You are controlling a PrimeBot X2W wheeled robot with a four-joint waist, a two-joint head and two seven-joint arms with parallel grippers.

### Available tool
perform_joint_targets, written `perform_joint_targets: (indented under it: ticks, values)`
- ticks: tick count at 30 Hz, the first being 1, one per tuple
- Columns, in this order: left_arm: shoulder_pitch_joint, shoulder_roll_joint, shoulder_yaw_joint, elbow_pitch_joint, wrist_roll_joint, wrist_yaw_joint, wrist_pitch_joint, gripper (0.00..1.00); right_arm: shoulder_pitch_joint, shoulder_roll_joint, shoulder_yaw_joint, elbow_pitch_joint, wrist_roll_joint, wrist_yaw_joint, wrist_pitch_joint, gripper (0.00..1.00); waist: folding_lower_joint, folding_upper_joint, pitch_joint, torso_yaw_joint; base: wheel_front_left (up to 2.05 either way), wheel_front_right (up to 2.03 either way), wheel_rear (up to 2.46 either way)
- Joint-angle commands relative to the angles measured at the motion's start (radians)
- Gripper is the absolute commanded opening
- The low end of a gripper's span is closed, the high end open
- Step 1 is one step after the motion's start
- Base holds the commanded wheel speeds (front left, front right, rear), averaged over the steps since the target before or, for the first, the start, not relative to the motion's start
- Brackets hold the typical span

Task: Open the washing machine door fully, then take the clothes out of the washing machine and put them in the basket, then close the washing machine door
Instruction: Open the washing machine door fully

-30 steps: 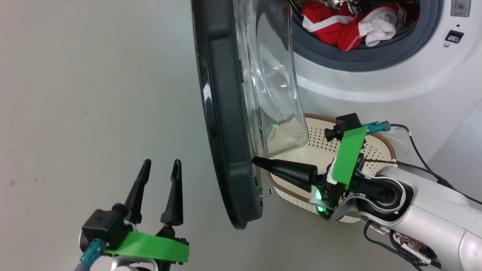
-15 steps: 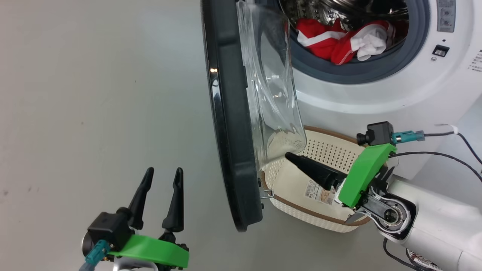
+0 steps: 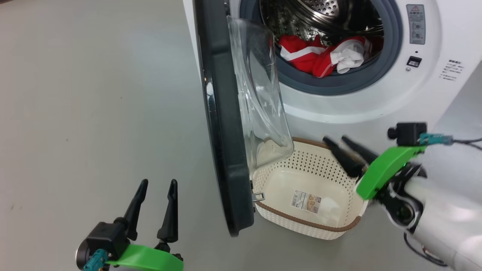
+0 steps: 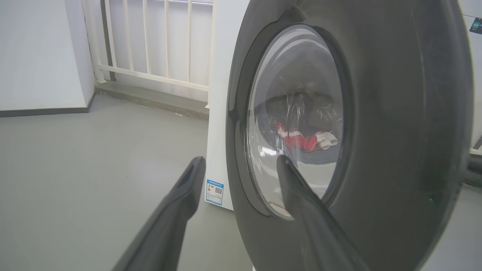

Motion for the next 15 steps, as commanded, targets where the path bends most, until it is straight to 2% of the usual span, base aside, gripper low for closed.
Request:
perform_joint_targets:
  ticks: [1,4,5,7,11,15]
  values:
    - [-0.01,0.015,0.038,-0.031,0.01,-0.005,-0.008,1.0,0.039,0.016,-0.065,0.014,-0.069,0.005,-0.014,1.0,0.0,0.0,-0.006,-0.01,0.0,0.0,0.0]
    - [-0.005,0.016,0.044,-0.034,0.018,-0.012,-0.008,1.0,0.097,0.067,-0.178,0.058,-0.217,0.005,-0.015,1.0,0.0,0.0,-0.011,-0.02,0.0,0.0,0.0]
    - [-0.005,0.016,0.044,-0.034,0.018,-0.012,-0.008,1.0,0.097,0.067,-0.178,0.058,-0.217,0.005,-0.015,1.0,0.0,0.0,-0.011,-0.02,0.0,0.0,0.0]
    - [-0.003,0.017,0.049,-0.036,0.026,-0.015,-0.008,1.0,0.137,0.098,-0.251,0.079,-0.314,0.005,-0.015,1.0,0.0,0.0,-0.012,-0.027,0.0,0.0,0.0]
    - [0.001,0.016,0.056,-0.036,0.033,-0.017,-0.008,1.0,0.195,0.146,-0.418,0.114,-0.558,0.005,-0.015,1.0,0.0,0.0,-0.018,-0.038,0.0,0.0,0.0]
    - [0.008,0.016,0.064,-0.038,0.039,-0.02,-0.008,1.0,0.279,0.202,-0.638,0.06,-0.838,0.005,-0.015,1.0,0.0,0.0,-0.026,-0.045,0.0,0.0,0.0]
